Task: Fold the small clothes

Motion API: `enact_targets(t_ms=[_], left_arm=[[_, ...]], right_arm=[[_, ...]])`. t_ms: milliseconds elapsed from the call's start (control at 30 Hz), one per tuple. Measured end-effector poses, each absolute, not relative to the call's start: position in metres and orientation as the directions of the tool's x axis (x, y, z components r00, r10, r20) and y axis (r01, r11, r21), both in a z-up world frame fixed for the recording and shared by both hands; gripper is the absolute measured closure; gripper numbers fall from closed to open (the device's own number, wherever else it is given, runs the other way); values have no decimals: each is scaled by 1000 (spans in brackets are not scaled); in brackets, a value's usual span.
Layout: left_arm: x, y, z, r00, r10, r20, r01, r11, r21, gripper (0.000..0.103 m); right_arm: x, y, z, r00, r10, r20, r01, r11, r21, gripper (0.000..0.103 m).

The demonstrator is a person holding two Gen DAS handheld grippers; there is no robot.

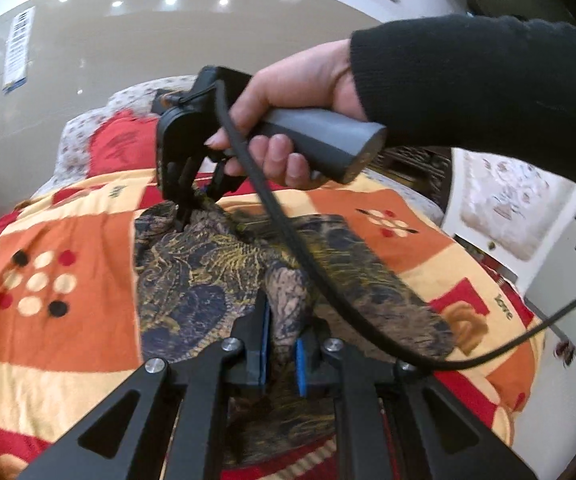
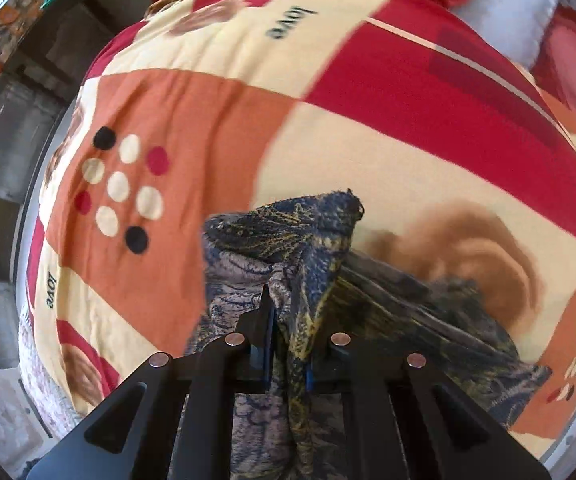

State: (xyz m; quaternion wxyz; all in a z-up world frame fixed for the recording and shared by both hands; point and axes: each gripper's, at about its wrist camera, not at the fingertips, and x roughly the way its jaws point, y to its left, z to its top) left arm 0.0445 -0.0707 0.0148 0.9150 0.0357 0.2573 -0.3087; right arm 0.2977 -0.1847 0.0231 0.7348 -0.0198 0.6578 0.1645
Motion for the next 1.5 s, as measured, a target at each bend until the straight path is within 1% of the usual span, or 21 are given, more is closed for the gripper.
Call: enact_targets(t_ms=[400,767,967,1133,1267,1367,1433,1467,1500], left_arm=[[37,-145,5,592,-594,-545,674,735,-70,94],[11,-194,3,534,-633,-561,739,672,-54,94],[1,-217,0,513,-642,-570,764,644,-39,94],[-3,-227,-13,492,-636,-594,774,632,-36,94],[-4,-228,-36,470,-617,-631,778,627,-33,93],[-5,-222,-43,452,-611,-650,777,628,-50,88],[-7,-214,-41,445,-617,-650,780,624,-58,78],[-11,-208,-39,440,-620,-649,786,616,-55,74],[-15,-201,-39,435,-622,-651,794,606,-49,67]], right_arm=[[281,-257,17,106,220,-970,-196,961,196,77],[252,-307,20,122,175,-977,-193,970,149,77],[238,-340,15,132,177,-975,-158,975,156,77],[231,-355,4,124,172,-977,-139,978,154,77],[226,-363,-15,123,195,-973,-105,978,182,77],[220,-372,-34,147,235,-961,-57,972,229,70],[213,-382,-32,200,284,-938,-19,958,286,69],[209,-387,-27,231,302,-925,-3,951,310,69],[202,-393,-15,288,326,-900,5,940,342,69]])
